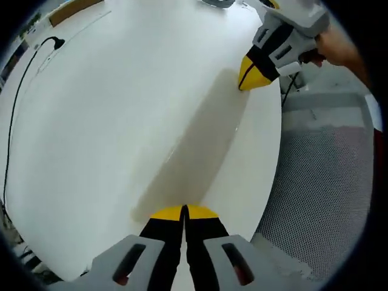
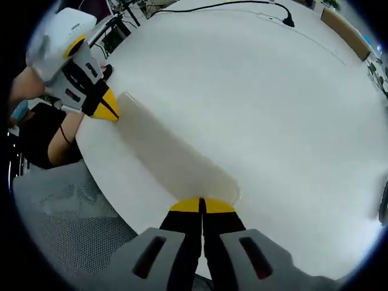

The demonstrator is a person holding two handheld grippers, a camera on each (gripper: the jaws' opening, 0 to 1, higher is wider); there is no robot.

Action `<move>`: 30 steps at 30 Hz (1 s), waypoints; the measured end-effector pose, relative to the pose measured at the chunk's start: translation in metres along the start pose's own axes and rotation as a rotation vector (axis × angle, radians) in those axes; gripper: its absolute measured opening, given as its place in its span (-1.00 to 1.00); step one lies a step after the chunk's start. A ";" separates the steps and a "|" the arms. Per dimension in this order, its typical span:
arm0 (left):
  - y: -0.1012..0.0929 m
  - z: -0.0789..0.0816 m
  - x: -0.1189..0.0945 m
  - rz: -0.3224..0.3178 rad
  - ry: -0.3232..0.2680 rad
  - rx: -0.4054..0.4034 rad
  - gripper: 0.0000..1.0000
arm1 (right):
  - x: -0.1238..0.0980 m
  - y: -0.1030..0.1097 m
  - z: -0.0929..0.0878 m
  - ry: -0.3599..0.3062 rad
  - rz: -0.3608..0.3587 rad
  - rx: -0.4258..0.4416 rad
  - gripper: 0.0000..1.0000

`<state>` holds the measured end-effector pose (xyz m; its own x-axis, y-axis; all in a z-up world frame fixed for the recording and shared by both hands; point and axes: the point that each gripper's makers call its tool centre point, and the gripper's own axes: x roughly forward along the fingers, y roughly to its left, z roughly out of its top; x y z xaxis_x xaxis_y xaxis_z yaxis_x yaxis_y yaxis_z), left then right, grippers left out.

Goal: Arrange the utensils inside the cutlery case until each visible utensil rests in its matching compartment.

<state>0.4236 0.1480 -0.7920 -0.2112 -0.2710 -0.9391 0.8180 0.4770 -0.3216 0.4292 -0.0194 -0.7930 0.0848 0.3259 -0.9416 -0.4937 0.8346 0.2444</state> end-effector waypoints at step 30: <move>-0.085 -0.031 -0.138 0.253 -0.915 -0.162 0.42 | -0.159 0.058 -0.024 -0.679 0.147 -0.194 -0.66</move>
<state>0.3664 0.1706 -0.6392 0.5165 -0.6587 -0.5471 0.6837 0.7019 -0.1996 0.3667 -0.0333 -0.6344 0.4938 0.6859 -0.5344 -0.6812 0.6872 0.2525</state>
